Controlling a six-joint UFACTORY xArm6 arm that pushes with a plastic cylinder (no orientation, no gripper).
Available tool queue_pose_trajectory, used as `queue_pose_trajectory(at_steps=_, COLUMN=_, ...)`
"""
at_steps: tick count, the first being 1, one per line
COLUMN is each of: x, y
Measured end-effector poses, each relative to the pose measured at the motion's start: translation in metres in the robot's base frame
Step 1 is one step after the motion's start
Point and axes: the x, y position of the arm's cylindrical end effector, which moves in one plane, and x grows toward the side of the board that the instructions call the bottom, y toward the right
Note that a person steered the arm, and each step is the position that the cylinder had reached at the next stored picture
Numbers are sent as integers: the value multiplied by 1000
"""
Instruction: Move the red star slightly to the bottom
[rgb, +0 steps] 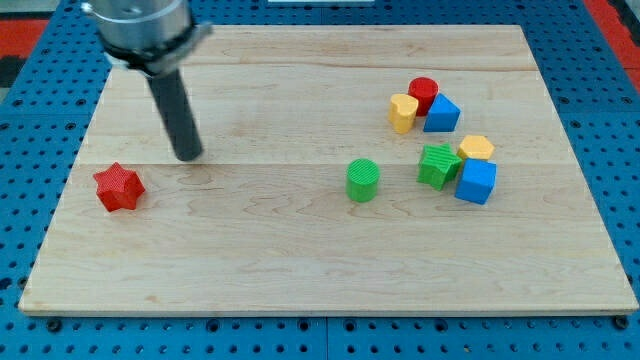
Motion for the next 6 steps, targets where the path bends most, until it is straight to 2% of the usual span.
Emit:
queue_pose_trajectory(at_steps=1, x=7, y=-53)
queue_pose_trajectory(at_steps=2, x=63, y=-19)
queue_pose_trajectory(at_steps=3, x=52, y=10)
queue_pose_trajectory(at_steps=5, x=-21, y=210)
queue_pose_trajectory(at_steps=6, x=-24, y=305)
